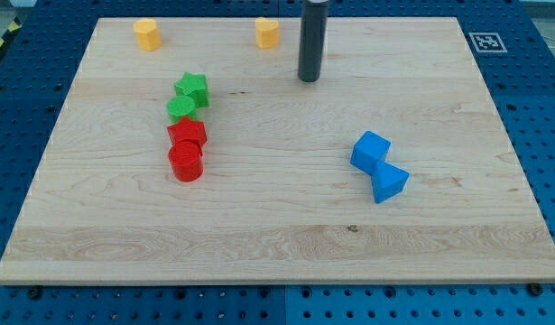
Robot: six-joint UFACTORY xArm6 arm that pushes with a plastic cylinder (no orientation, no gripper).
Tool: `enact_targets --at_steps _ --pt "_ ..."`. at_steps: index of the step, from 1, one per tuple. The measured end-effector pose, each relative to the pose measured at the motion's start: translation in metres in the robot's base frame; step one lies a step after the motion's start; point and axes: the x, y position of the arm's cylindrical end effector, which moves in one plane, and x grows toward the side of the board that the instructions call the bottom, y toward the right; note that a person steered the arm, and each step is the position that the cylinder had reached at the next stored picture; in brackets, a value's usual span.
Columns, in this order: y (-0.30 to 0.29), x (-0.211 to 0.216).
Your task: Push the green star towards the right top side of the board
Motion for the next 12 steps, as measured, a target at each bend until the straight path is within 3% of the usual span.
enact_targets --at_steps 3,6,9,11,12 --pt "-0.012 0.001" --pt "-0.023 0.063" --pt "-0.023 0.066" --pt "-0.023 0.122" --pt "-0.035 0.110"
